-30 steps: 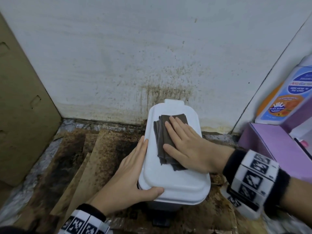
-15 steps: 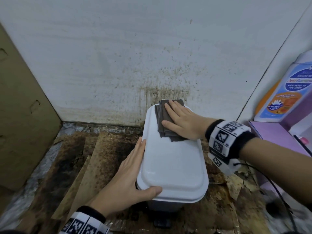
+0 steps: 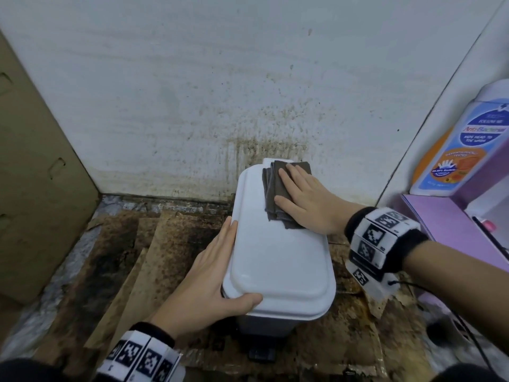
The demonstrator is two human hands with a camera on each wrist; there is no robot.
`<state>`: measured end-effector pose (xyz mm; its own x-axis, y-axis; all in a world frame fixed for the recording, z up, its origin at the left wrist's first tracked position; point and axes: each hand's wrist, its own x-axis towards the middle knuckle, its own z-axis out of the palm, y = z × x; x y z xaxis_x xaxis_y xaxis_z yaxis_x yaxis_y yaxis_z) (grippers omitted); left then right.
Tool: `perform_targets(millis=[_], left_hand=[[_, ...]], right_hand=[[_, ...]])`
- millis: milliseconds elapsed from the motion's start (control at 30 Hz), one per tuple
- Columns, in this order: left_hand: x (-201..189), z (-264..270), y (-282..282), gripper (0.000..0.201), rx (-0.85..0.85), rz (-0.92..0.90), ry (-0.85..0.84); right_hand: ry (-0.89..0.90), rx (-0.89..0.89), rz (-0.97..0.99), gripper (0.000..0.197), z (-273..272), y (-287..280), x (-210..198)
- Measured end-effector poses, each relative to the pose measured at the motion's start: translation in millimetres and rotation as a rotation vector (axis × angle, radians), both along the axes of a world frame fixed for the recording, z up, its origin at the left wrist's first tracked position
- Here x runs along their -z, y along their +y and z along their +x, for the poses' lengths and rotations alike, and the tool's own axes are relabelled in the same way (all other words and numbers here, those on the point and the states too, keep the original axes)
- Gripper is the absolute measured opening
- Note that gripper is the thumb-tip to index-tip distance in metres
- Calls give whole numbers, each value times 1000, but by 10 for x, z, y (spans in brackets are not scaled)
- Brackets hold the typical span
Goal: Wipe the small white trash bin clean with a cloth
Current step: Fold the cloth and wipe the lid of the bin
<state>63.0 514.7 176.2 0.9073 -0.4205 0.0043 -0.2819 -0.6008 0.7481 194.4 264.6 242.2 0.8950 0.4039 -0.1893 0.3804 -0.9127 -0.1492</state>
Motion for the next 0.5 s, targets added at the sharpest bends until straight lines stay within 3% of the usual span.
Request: perform_targets(millis=[300, 500], left_hand=[[37, 11, -9, 119, 9, -18, -18], [75, 8, -15, 119, 1, -81, -2]], right_hand=[[-46, -8, 77, 72, -1482, 46, 29], [-70, -22, 55, 78, -1510, 59, 31]])
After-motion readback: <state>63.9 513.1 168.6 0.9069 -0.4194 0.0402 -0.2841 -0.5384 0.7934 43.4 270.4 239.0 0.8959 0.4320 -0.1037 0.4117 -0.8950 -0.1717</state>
